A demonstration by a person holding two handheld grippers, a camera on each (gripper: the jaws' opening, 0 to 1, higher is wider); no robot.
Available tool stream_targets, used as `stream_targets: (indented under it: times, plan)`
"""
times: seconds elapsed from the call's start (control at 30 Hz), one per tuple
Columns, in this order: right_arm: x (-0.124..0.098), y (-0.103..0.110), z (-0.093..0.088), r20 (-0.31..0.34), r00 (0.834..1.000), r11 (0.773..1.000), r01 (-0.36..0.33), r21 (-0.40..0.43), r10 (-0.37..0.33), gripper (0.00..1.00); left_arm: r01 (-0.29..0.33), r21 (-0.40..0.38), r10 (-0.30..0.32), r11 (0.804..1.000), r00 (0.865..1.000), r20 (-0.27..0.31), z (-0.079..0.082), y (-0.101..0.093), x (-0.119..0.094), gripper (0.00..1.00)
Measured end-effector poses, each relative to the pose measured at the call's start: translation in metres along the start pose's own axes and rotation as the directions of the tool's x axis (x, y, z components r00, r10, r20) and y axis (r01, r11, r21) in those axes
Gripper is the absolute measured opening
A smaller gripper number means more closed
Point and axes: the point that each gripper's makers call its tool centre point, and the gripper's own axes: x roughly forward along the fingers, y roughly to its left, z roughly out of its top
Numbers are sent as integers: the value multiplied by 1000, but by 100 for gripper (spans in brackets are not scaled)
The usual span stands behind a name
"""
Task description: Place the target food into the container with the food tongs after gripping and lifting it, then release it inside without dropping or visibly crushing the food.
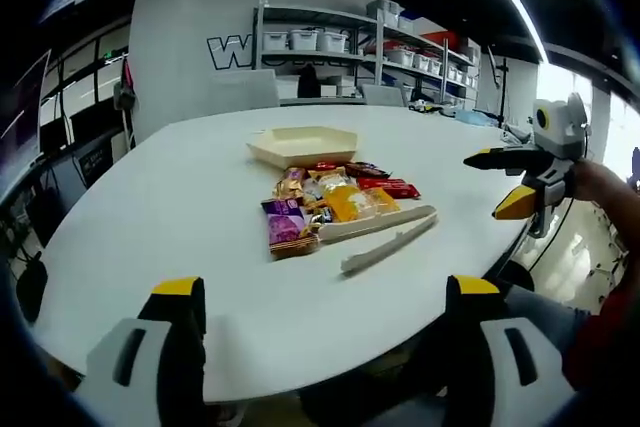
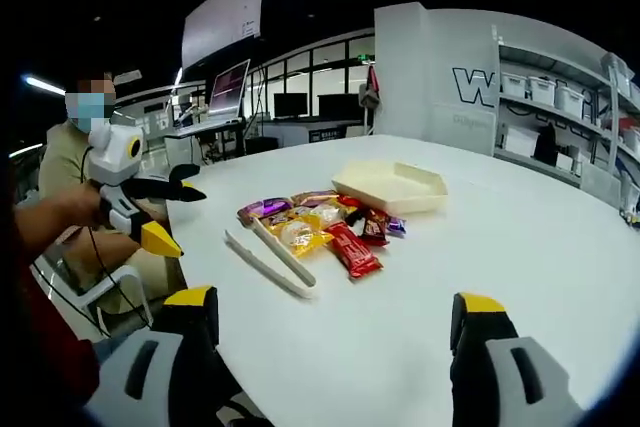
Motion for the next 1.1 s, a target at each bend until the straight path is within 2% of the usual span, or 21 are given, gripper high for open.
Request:
stream_targets:
  times: [0.4,1.1]
  plan:
    - [-1,7,4,20,1000,1000,-12,-8,12,96,3,-10,-3,1000,1000,25,1,0,-3,97]
    - [0,12,0,10,1000,1000,-22,-6,22,95,1,-12,-1,1000,1000,16,-2,2,-3,96]
